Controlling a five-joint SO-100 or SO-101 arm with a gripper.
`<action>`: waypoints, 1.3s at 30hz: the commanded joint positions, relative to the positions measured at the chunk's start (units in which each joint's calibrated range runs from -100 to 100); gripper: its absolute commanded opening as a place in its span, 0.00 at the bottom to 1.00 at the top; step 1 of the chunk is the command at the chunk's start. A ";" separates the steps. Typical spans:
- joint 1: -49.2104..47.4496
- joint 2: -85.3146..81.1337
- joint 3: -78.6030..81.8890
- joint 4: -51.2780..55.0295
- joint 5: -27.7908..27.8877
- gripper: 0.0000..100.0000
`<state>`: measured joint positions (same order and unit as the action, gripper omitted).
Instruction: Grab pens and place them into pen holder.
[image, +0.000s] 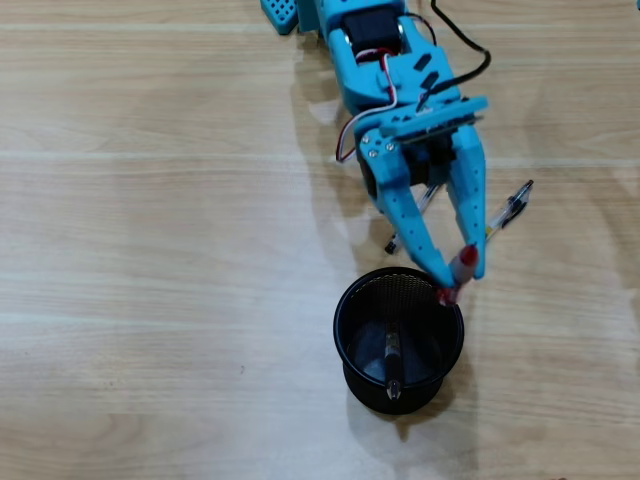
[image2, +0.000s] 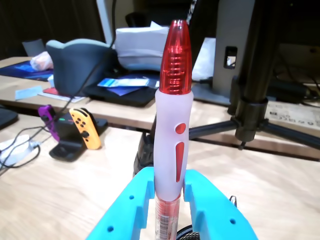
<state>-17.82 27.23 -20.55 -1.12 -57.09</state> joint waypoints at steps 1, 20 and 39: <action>0.43 1.29 -3.29 -2.96 0.17 0.02; 1.88 6.58 -2.57 -2.96 0.12 0.06; 0.61 -9.54 7.80 -2.19 0.17 0.12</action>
<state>-16.82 27.14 -17.18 -2.60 -57.09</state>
